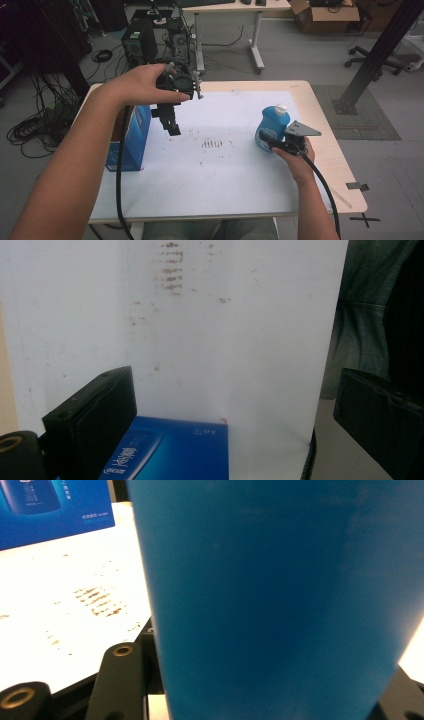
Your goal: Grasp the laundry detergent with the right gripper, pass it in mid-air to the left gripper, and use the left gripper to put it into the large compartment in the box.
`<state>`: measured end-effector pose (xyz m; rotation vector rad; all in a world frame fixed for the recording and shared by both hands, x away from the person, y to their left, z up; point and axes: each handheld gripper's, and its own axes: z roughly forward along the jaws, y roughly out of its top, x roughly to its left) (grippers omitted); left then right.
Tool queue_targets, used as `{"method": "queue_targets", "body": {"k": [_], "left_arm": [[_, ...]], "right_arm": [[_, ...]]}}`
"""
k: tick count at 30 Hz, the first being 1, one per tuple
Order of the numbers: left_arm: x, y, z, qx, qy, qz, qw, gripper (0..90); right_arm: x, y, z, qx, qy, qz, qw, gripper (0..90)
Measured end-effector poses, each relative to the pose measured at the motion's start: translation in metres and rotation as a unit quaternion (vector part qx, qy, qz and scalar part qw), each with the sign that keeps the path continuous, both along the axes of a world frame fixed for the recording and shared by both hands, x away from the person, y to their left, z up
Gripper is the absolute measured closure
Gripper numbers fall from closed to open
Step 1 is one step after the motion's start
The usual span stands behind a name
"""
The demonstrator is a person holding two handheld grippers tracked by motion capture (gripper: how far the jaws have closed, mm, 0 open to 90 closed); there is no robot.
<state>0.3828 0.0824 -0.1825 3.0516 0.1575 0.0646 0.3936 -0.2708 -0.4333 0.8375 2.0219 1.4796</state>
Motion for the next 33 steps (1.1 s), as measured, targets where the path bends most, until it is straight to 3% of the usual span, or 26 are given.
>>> {"method": "queue_targets", "body": {"k": [10,20,33], "left_arm": [[0.0,-0.001,0.001,-0.001,0.002,-0.001,1.0,4.0],[-0.004,-0.004,0.007,-0.007,-0.005,-0.002,1.0,4.0],[-0.013,-0.014,0.013,-0.015,-0.01,-0.022,0.9996,4.3]], "right_arm": [[-0.004,-0.005,0.037,0.004,-0.017,0.033,0.9993,45.2],[-0.005,-0.008,0.078,0.015,-0.016,0.083,0.9963,45.2],[-0.01,-0.009,0.12,-0.004,-0.019,0.17,0.9852,45.2]]}}
